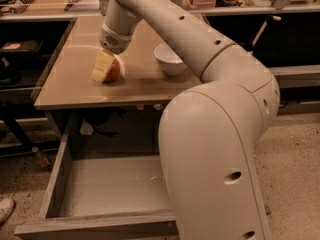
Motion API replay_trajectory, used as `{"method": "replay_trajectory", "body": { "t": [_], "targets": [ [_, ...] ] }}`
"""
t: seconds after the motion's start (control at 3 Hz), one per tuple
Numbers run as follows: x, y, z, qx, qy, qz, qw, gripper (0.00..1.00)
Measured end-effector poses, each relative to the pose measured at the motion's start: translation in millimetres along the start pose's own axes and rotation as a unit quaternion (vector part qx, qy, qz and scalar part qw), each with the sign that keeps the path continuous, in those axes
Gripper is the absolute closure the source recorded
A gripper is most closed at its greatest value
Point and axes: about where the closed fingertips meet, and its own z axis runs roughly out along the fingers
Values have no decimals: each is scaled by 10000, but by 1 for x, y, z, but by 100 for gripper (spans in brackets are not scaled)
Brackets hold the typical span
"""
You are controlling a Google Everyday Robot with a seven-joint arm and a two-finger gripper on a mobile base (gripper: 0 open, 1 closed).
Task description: Place apple into top drawer
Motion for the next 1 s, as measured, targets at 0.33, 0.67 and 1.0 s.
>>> {"method": "replay_trajectory", "body": {
  "t": [0.33, 0.67, 1.0],
  "targets": [
    [2, -1, 6, -19, 47, -41, 10000, 0],
    [2, -1, 6, -19, 47, -41, 10000, 19],
    [2, -1, 6, -19, 47, -41, 10000, 42]
  ]
}}
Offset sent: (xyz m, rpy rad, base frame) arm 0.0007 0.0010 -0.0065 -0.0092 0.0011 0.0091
